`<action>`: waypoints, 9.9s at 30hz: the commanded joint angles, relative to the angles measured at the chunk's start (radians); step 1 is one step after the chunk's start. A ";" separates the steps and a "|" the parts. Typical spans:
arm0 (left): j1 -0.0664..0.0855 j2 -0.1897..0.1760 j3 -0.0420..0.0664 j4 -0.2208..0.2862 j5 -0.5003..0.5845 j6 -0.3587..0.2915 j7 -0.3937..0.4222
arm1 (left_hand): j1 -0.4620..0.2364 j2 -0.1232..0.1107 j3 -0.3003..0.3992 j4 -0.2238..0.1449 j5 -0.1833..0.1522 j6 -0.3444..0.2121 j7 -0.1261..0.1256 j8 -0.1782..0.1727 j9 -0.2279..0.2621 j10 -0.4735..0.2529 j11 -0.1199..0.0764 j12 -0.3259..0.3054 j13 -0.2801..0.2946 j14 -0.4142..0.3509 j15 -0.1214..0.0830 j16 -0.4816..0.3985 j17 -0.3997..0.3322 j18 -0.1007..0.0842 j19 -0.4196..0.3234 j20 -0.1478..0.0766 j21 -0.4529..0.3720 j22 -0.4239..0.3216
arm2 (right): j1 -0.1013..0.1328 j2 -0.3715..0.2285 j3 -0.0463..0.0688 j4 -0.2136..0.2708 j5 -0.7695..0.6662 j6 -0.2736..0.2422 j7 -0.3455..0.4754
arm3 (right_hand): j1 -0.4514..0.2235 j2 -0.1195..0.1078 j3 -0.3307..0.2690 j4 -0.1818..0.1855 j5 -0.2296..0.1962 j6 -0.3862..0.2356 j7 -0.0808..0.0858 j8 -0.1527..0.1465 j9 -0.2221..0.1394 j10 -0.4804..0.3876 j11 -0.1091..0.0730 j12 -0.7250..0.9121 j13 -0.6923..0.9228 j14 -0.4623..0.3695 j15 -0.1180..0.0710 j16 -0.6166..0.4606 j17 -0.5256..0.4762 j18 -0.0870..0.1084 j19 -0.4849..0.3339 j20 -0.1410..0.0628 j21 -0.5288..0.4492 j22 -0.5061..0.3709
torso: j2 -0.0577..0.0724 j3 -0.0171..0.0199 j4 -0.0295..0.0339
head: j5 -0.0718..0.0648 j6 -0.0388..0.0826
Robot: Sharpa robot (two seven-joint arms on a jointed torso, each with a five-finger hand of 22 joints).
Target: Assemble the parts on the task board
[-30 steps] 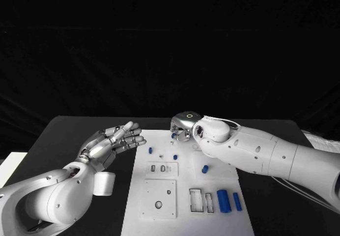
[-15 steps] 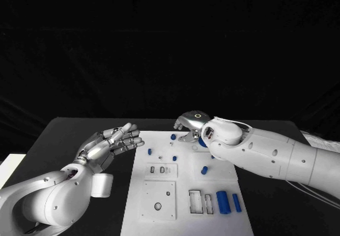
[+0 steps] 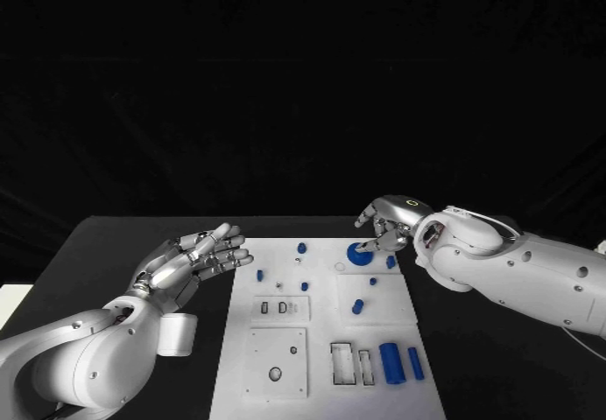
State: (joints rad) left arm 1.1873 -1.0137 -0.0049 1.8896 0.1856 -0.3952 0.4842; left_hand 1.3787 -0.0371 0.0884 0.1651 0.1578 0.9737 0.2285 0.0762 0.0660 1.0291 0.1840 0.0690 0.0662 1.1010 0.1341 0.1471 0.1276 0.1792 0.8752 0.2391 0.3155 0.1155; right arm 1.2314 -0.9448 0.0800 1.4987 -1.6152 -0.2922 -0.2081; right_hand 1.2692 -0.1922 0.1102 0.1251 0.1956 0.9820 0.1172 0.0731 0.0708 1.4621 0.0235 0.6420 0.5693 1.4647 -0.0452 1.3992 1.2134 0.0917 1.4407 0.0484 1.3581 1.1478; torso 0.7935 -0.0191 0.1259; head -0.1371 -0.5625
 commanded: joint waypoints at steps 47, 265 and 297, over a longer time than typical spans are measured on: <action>0.001 0.012 0.001 -0.016 0.002 0.027 -0.004 | 0.005 0.010 -0.001 -0.007 -0.002 -0.002 0.007 -0.007 -0.001 -0.008 -0.001 -0.006 -0.001 -0.009 0.001 -0.004 -0.002 0.003 -0.005 0.005 -0.006 -0.002 | -0.037 0.076 0.000 -0.098 -0.014 0.135 -0.041 | 0.162 0.107 -0.018 0.095 -0.023 0.040 0.009 0.072 0.008 0.071 0.015 0.849 0.933 0.084 0.009 0.126 0.241 -0.041 0.037 0.018 0.102 0.174 | 0.000 0.0001 -0.0043 | -0.006 -0.017; -0.003 0.043 -0.005 -0.090 0.002 0.052 -0.037 | 0.025 0.024 0.012 -0.030 -0.001 -0.007 0.006 -0.010 0.000 -0.021 0.000 -0.005 -0.001 -0.016 0.004 -0.022 -0.001 0.004 -0.010 0.009 -0.012 -0.010 | -0.122 -0.003 -0.009 -0.196 0.413 0.002 0.339 | 0.156 0.215 0.107 -0.104 -0.125 0.142 -0.008 0.030 0.019 0.069 0.003 0.837 0.947 0.099 0.004 0.158 0.327 -0.055 0.059 0.019 0.138 0.253 | -0.013 0.0371 -0.0565 | 0.012 -0.029; -0.003 0.061 -0.005 -0.122 0.002 0.053 -0.035 | 0.025 0.025 0.013 -0.031 -0.001 -0.008 0.006 -0.011 -0.001 -0.021 0.000 -0.005 -0.001 -0.016 0.004 -0.023 -0.001 0.004 -0.009 0.009 -0.012 -0.010 | -0.110 0.151 -0.026 0.048 0.218 -0.097 0.143 | 0.090 0.225 0.137 -0.116 -0.097 0.186 -0.034 0.043 0.035 0.074 -0.020 0.839 0.949 0.102 -0.018 0.163 0.339 -0.057 0.063 -0.005 0.142 0.261 | -0.032 0.0257 -0.0441 | 0.079 -0.067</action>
State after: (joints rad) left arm 1.1841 -0.9560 -0.0104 1.7688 0.1868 -0.3624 0.4414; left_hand 1.3974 -0.0185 0.1020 0.1407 0.1578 0.9702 0.2320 0.0686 0.0664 1.0150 0.1836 0.0656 0.0656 1.0903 0.1376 0.1307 0.1264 0.1791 0.8681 0.2463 0.3080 0.1067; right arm 1.1283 -0.8040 0.0552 1.5424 -1.3031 -0.4038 0.0024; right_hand 1.3664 0.0330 0.2378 0.0042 0.0990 1.1095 0.1199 0.0958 0.0785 1.4687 0.0089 1.4822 1.3082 1.4684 -0.0558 1.5589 1.3073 0.0530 1.4661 0.0536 1.4988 1.3077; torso 0.7658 0.0095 0.0789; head -0.0656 -0.6229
